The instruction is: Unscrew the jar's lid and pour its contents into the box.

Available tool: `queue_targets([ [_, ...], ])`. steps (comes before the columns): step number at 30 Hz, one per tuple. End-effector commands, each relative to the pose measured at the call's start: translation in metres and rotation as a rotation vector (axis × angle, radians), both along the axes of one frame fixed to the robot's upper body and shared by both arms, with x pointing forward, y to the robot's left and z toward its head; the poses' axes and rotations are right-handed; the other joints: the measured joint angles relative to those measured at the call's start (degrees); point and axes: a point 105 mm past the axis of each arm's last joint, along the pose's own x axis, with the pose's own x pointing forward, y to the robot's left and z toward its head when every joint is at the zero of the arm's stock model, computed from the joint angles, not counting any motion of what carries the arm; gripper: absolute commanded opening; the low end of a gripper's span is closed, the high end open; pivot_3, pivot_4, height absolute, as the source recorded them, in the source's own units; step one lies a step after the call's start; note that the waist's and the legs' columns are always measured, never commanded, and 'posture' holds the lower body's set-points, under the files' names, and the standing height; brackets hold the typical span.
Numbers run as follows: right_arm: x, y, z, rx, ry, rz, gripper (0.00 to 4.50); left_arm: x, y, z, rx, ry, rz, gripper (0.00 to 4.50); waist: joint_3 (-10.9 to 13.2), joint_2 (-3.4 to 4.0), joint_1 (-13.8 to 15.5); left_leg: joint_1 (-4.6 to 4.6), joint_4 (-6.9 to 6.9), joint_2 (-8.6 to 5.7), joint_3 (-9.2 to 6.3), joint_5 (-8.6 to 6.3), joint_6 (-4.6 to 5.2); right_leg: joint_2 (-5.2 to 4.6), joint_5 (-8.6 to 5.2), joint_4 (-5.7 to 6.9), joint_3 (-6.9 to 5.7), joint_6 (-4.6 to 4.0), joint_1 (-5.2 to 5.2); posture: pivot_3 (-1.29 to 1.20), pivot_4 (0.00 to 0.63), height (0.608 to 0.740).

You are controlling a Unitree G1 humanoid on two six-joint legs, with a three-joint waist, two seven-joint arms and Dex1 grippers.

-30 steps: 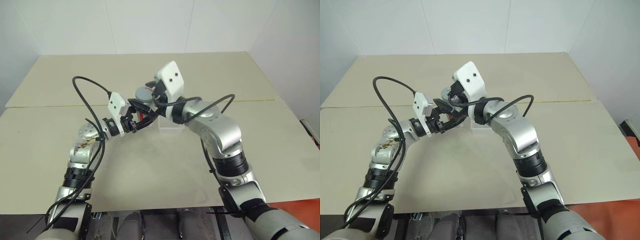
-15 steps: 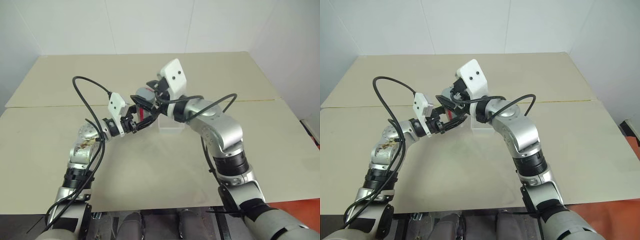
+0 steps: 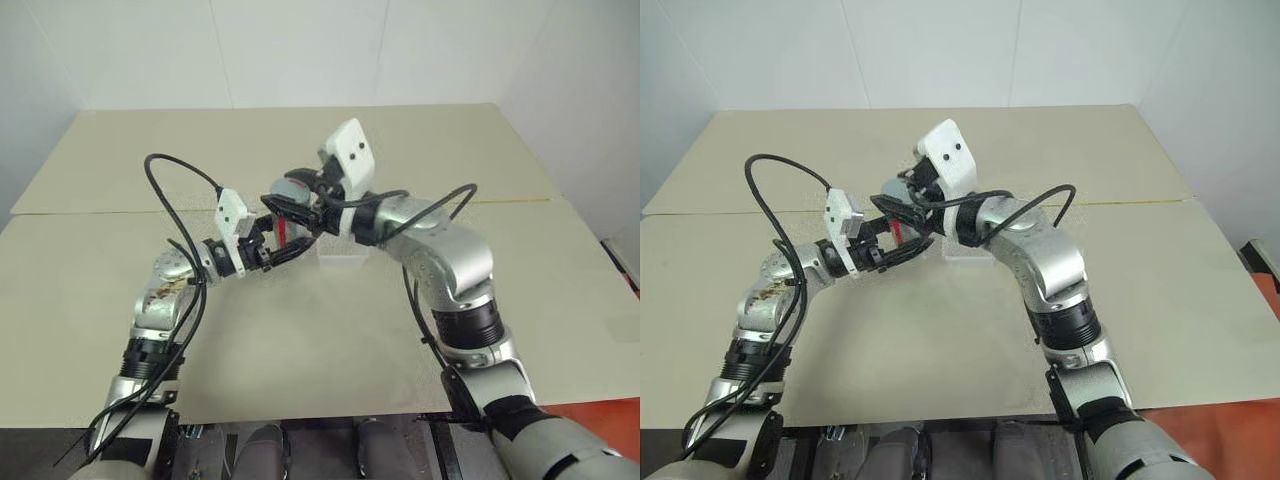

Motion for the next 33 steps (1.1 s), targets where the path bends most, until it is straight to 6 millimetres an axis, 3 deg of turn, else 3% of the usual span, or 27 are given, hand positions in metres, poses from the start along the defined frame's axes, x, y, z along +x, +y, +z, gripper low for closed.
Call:
queue_targets([
  [1, -0.027, -0.004, 0.017, 0.041, -0.075, 0.218, 2.76, -0.024, -0.007, 0.02, -0.022, -0.05, -0.196, 2.97, 0.0, 0.0, 0.0, 0.0, 0.0, 0.0, 0.0, 0.0, 0.01, 0.0, 0.0, -0.02, 0.0, 0.0, 0.0, 0.0, 0.15, 0.74],
  [7, -0.054, -0.018, 0.015, 0.021, -0.092, 0.502, 2.76, -0.042, -0.003, 0.025, -0.031, -0.018, -0.394, 2.97, 0.0, 0.0, 0.04, 0.02, 0.0, 0.02, 0.0, -0.01, 0.01, 0.02, 0.0, -0.1, 0.0, 0.0, 0.07, 0.0, 0.15, 0.74],
  [14, -0.07, -0.024, 0.011, -0.014, -0.072, 0.678, 2.76, -0.05, -0.001, 0.025, 0.002, 0.004, -0.522, 2.97, 0.0, 0.0, 0.03, 0.03, 0.0, 0.06, 0.01, -0.01, 0.02, 0.06, 0.0, -0.1, 0.0, 0.0, 0.07, 0.0, 0.15, 0.74],
  [26, -0.064, -0.022, 0.011, -0.005, -0.087, 0.634, 2.76, -0.051, -0.001, 0.021, 0.029, -0.01, -0.509, 2.97, 0.0, 0.0, 0.1, 0.02, 0.01, 0.06, 0.01, -0.01, 0.01, 0.03, 0.0, -0.07, 0.0, 0.0, 0.05, 0.0, 0.15, 0.74],
  [30, -0.055, -0.025, 0.017, 0.023, -0.104, 0.56, 2.76, -0.049, 0.002, 0.019, 0.036, -0.01, -0.475, 2.97, 0.0, 0.0, 0.07, 0.02, 0.01, 0.06, 0.01, -0.01, 0.01, 0.03, 0.0, -0.06, 0.0, 0.0, 0.04, 0.0, 0.15, 0.74],
  [33, -0.039, -0.039, 0.028, 0.058, -0.129, 0.447, 2.76, -0.05, 0.007, 0.014, 0.047, 0.005, -0.457, 2.97, 0.0, 0.0, 0.09, 0.02, 0.01, 0.07, 0.0, -0.01, 0.01, 0.03, 0.0, -0.04, 0.0, 0.0, 0.04, 0.0, 0.15, 0.74],
])
